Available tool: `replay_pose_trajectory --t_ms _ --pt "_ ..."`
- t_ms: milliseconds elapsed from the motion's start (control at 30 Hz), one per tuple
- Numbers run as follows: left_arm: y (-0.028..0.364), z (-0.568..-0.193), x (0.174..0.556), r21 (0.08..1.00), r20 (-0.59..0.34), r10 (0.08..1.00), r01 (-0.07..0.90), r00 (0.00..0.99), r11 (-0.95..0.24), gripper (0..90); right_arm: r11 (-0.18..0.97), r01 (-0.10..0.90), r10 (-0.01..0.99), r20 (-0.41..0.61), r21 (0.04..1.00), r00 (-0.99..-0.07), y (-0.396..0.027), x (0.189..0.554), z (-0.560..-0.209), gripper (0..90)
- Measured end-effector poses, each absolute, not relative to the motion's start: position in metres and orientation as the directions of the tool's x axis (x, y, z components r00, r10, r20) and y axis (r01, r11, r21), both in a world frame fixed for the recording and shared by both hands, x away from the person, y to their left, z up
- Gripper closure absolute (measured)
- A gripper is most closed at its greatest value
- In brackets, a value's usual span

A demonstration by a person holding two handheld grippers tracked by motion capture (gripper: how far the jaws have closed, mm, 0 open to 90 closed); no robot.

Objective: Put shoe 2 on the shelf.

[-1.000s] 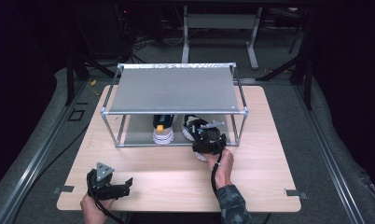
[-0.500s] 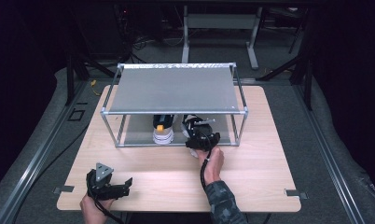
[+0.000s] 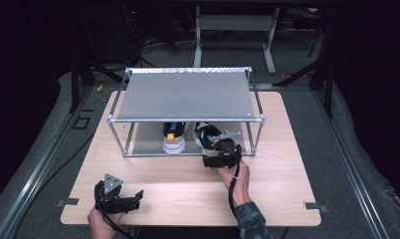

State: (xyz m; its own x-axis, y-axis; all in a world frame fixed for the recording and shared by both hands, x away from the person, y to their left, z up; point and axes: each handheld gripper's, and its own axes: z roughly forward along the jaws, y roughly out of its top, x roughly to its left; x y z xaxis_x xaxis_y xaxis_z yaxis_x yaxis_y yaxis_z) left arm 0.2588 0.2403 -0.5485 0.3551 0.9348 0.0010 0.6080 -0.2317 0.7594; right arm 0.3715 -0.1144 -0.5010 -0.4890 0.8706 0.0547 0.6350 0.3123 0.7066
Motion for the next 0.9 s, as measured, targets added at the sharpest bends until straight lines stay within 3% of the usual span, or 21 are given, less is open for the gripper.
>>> replay_pose_trajectory --t_ms 100,233,500,900 --pt "0.238 -0.549 0.259 0.759 0.003 0.934 0.607 0.358 -0.235 0.0 0.315 0.648 0.867 0.069 0.694 -0.494 -0.122 0.365 -0.502 33.8" --pt "0.236 -0.548 0.260 0.758 0.008 0.933 0.606 0.361 -0.241 0.0 0.306 0.658 0.879 0.061 0.688 -0.473 -0.125 0.365 -0.509 46.6" --pt "0.235 -0.548 0.259 0.756 0.009 0.931 0.607 0.365 -0.246 0.0 0.287 0.646 0.881 0.069 0.708 -0.467 -0.111 0.372 -0.514 49.6" --pt "0.239 -0.550 0.259 0.760 0.001 0.935 0.607 0.355 -0.231 0.0 0.306 0.630 0.902 -0.005 0.714 -0.432 -0.088 0.396 -0.517 46.2"
